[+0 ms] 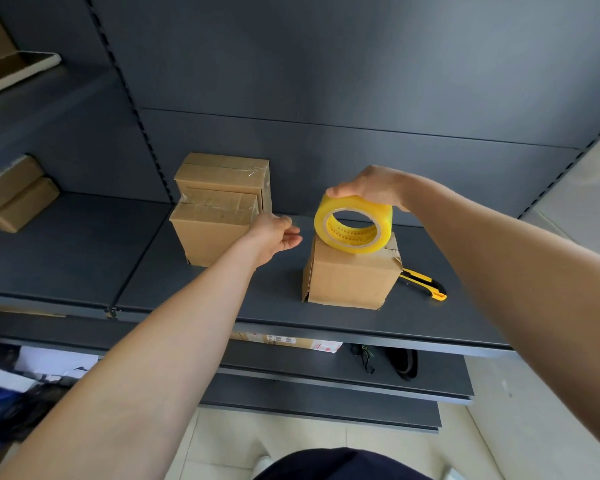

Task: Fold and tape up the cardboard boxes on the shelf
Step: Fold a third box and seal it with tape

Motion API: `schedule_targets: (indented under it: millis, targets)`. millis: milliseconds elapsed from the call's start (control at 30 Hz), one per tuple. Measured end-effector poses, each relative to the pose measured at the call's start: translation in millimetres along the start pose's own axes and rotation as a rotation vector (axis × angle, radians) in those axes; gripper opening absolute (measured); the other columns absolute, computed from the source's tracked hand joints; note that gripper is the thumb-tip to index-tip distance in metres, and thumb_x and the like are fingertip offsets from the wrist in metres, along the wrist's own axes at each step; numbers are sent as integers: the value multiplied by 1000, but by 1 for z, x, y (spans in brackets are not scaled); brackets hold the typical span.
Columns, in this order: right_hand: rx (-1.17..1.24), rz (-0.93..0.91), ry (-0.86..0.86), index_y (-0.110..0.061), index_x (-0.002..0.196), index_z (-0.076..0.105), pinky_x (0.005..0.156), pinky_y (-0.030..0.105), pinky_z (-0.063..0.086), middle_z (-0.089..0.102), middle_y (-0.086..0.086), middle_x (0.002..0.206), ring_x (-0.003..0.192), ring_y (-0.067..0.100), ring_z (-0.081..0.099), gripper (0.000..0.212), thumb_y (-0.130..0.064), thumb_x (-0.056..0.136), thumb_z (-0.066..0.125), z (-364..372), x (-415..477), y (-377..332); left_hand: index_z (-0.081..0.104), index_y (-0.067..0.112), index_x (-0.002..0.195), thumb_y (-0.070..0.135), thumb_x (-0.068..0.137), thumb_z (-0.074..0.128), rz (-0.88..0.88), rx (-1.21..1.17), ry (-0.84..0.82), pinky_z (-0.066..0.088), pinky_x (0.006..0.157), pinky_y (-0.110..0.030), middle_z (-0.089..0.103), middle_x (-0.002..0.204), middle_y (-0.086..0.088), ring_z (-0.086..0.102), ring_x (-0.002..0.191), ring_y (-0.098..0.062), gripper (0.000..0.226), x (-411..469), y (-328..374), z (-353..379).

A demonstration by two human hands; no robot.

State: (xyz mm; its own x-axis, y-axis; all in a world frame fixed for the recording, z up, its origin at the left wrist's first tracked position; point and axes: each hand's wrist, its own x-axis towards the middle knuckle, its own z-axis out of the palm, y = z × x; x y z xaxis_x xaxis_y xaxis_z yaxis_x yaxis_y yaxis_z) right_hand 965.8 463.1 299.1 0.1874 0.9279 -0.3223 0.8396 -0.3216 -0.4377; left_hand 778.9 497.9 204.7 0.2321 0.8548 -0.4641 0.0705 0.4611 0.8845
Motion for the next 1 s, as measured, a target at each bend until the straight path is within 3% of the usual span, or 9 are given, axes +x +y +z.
schedule_targets:
  millis: [100, 267, 500, 633, 767, 933, 1000]
  targets:
    - [51, -14, 11, -20, 107, 65, 80, 36, 48, 64, 5, 105, 92, 22, 59, 62, -72, 73, 59, 0, -2, 4, 54, 3, 94, 11, 93, 58, -43, -123, -112, 56, 61, -27, 61, 87, -13, 63, 78, -21, 8, -6, -2, -6]
    - [96, -38, 59, -18, 102, 67, 66, 30, 45, 66, 6, 100, 85, 19, 60, 61, -70, 72, 60, 1, -5, 2, 54, 2, 98, 14, 92, 59, -138, -242, -168, 58, 55, -30, 64, 89, -18, 66, 76, -26, 14, -15, -2, 5]
    - [148, -25, 65, -18, 104, 68, 79, 37, 52, 66, 4, 101, 88, 20, 62, 61, -69, 70, 63, 2, -12, 13, 45, 4, 119, 10, 101, 43, -136, -188, -162, 55, 71, -39, 65, 112, -23, 67, 90, -33, 20, -23, 4, 18]
    - [141, -21, 106, -18, 94, 65, 63, 28, 46, 64, 5, 92, 76, 17, 58, 49, -63, 76, 60, -4, -17, 16, 38, -4, 133, 7, 101, 41, -85, -73, -138, 52, 82, -41, 57, 126, -26, 61, 109, -37, 34, -25, 15, 23]
    - [108, -9, 120, -15, 91, 63, 61, 29, 43, 62, 7, 88, 73, 18, 56, 46, -60, 78, 59, -13, -22, 22, 44, -6, 125, 8, 100, 44, -47, 43, -114, 51, 84, -39, 54, 130, -25, 59, 114, -35, 29, -26, 17, 33]
    - [-22, -4, 137, -15, 85, 61, 55, 26, 38, 56, 3, 75, 65, 15, 51, 51, -66, 79, 57, -14, -26, 20, 41, -7, 130, 6, 98, 47, -16, 97, -96, 52, 86, -38, 55, 127, -25, 59, 113, -33, 34, -25, 16, 38]
    - [-66, -13, 130, -15, 87, 62, 53, 25, 37, 55, 2, 74, 64, 15, 50, 52, -66, 79, 56, -10, -25, 17, 48, -5, 114, 6, 99, 46, -28, 56, -83, 53, 83, -39, 56, 126, -25, 60, 111, -34, 18, -25, 16, 38]
